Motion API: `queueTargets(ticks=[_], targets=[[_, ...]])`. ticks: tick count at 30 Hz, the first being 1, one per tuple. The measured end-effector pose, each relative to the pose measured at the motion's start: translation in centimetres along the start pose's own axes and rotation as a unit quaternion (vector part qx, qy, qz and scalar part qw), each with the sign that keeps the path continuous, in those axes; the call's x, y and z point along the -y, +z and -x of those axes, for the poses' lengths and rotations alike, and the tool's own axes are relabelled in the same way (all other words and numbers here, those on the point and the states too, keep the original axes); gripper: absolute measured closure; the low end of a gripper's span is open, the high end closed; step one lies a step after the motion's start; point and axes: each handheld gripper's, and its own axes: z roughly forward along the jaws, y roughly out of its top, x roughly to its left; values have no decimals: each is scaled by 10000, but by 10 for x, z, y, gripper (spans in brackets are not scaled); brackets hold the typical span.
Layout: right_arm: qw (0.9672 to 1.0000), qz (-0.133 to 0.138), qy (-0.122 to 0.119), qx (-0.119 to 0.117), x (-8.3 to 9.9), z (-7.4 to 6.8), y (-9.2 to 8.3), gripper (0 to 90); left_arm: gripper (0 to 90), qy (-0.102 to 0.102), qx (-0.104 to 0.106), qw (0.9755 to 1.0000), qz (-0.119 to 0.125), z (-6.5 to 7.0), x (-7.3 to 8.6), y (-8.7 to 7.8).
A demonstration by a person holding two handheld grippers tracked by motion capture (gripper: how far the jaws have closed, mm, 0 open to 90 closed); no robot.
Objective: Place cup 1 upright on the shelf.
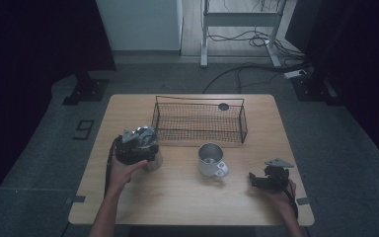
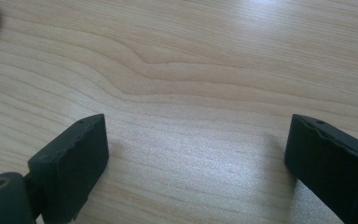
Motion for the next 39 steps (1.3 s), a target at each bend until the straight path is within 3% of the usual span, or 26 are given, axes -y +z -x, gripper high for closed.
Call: queueTargets(ticks=[5, 24, 33, 39], targets=[[10000, 0, 1, 0, 0, 0, 0, 60, 15, 17, -58, 10000, 28, 1, 0, 9], [10000, 2, 3, 1, 0, 0, 0, 61, 38, 109, -173, 9997, 115, 2, 1, 7], [10000, 5, 6, 7, 0, 0, 0, 64, 40, -18, -105, 9991, 402, 2, -2, -10], [10000, 8, 7, 12, 0, 0, 0, 67, 40, 70, -68, 9989, 455, 4, -6, -19]])
